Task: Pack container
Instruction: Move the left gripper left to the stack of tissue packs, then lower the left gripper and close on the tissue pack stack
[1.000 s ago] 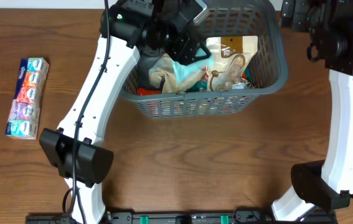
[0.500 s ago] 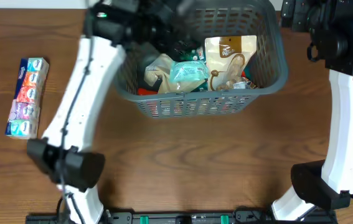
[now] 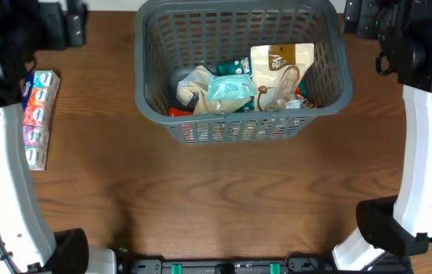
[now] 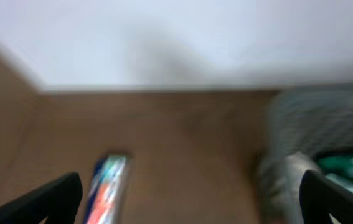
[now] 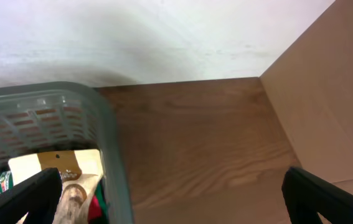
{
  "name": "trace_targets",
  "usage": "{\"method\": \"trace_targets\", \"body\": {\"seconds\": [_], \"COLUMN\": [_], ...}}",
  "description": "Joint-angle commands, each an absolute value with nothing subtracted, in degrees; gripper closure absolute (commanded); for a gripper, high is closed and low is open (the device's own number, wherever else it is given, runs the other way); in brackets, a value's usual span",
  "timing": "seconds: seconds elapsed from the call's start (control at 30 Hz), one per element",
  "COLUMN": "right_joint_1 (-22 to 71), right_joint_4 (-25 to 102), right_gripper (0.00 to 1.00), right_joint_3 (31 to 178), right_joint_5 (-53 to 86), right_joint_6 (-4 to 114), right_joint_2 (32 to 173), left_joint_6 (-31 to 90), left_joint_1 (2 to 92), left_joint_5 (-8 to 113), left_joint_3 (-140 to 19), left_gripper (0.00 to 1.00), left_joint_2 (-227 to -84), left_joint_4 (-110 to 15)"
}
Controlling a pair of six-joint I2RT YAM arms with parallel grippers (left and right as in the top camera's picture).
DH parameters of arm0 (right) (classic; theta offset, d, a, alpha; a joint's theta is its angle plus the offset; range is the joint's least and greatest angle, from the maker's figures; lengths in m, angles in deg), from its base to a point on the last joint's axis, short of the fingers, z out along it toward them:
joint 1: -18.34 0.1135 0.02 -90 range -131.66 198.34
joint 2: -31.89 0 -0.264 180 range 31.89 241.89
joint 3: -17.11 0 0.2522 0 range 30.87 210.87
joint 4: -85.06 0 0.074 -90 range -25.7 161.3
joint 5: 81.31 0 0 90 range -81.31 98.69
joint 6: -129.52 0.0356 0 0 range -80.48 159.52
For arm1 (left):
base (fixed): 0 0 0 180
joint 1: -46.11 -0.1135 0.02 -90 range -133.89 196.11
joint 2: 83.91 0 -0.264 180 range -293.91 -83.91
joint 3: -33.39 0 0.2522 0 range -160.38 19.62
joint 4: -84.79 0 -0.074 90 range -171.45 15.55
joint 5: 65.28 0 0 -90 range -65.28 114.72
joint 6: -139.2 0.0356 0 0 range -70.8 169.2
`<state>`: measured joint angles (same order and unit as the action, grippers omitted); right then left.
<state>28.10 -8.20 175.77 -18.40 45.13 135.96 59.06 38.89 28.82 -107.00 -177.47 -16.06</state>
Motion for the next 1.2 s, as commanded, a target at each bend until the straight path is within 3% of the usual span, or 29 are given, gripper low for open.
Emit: {"method": "trace_targets", "body": {"seconds": [0.0, 0.13, 0.5, 0.77, 1.17], "right_joint_1": [27.79, 27.79, 27.79, 27.79, 27.79], "right_joint_4": [-8.27, -8.27, -8.27, -8.27, -8.27], "right_gripper": [0.01, 0.01, 0.01, 0.01, 0.01], "right_joint_3": [176.32, 176.32, 176.32, 176.32, 176.32], "right_joint_5": [-19.36, -19.36, -19.36, -19.36, -19.36], "right_joint_6": [44.8, 44.8, 44.8, 44.8, 44.8], "right_joint_2": [134.98, 134.98, 134.98, 134.98, 134.98], "left_joint_6": [57.64, 57.64, 57.64, 65.97, 79.89], "left_joint_1": [36.22, 32.64, 19.79, 14.34, 14.41], "left_joint_5": [17.28, 9.82, 10.63, 25.93, 30.55], "left_joint_3": [-106.92, -103.62, -90.37, -78.9, -73.58], "left_gripper": [0.02, 0.01, 0.01, 0.01, 0.01], "left_joint_2": [-180.14, -182.08, -186.41, -188.84, -196.2], "left_joint_4": [-11.36, -8.39, -9.55, -17.44, -24.72]}}
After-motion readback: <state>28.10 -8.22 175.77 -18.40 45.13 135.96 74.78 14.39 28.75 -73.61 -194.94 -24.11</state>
